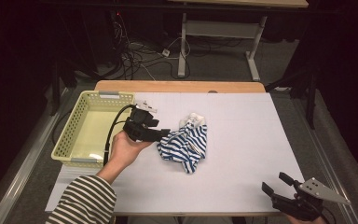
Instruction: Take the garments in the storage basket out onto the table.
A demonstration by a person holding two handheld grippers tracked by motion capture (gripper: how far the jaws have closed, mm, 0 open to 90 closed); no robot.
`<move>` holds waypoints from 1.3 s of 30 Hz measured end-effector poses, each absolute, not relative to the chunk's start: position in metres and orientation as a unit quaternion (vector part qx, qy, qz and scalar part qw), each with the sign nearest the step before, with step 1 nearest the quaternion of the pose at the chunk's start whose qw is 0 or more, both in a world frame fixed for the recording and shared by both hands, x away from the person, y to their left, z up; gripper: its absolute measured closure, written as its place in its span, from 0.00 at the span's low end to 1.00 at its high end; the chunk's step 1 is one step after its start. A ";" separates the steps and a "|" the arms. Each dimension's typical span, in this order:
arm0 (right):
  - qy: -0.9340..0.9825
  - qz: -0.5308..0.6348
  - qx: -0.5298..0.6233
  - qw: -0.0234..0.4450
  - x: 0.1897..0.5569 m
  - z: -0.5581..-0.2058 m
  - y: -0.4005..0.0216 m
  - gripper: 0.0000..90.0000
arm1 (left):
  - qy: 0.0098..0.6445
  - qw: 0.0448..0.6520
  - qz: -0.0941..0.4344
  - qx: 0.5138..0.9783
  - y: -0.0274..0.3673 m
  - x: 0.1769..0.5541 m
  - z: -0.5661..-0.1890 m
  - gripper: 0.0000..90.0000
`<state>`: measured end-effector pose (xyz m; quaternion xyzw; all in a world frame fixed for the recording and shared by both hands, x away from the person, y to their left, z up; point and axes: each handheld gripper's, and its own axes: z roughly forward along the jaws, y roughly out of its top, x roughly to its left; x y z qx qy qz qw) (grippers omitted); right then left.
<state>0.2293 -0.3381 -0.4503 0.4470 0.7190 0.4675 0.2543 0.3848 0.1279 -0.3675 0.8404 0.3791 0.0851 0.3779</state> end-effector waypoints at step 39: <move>0.721 0.466 0.447 0.254 0.230 -0.450 -0.337 0.26 | 0.401 0.401 0.105 0.817 0.175 0.355 -0.371 0.44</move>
